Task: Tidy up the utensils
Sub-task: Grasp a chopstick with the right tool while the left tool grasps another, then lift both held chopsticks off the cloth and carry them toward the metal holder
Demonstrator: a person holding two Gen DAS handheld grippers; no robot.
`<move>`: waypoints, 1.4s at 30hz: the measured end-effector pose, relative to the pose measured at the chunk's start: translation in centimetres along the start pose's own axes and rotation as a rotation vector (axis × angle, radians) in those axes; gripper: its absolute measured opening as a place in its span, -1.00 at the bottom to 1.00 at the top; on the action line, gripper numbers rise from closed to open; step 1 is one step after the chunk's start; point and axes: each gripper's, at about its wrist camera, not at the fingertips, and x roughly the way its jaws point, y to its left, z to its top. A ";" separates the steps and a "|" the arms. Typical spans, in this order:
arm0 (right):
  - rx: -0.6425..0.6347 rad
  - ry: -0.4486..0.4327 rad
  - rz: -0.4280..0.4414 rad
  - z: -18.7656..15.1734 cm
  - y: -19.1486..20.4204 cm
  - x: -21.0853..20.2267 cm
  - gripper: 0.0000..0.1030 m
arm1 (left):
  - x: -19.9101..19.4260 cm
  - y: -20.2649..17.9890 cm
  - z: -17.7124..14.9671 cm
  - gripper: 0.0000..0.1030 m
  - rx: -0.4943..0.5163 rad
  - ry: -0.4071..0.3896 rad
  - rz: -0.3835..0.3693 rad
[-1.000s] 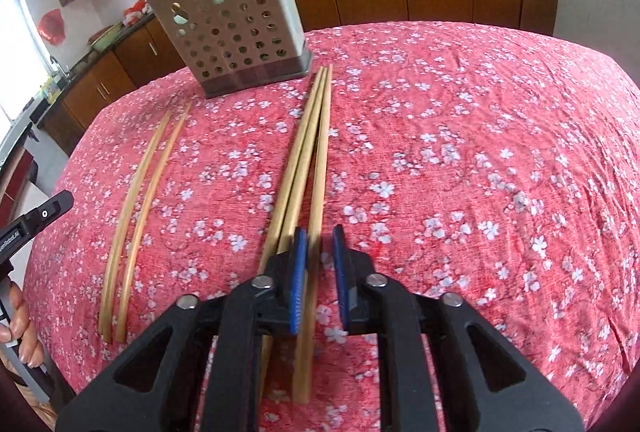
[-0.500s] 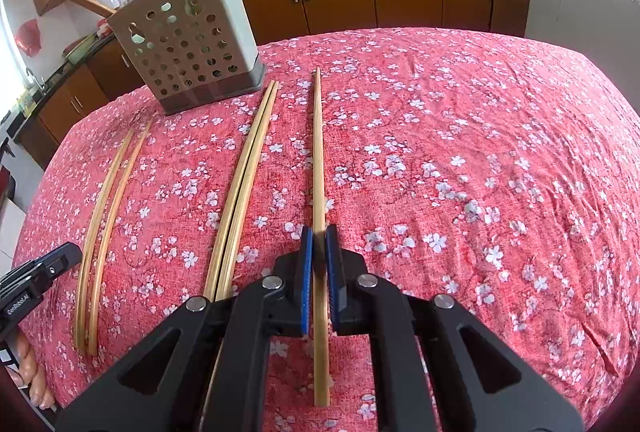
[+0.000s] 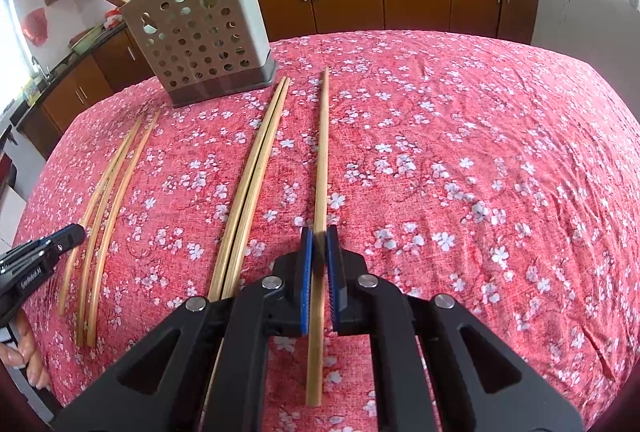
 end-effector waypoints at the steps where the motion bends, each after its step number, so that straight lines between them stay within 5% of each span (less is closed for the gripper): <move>1: 0.002 -0.001 -0.008 0.1 -0.1 0.1 -0.85 | 0.2 0.7 0.3 -0.84 -0.014 0.000 0.019; 10: 0.031 -0.035 -0.094 1.3 -3.0 0.7 -0.85 | 0.8 6.2 1.6 -0.82 -0.095 -0.029 0.070; 42: 0.040 -0.040 -0.087 0.8 -3.1 0.5 -0.83 | 0.5 6.0 1.2 -0.78 -0.091 -0.048 0.065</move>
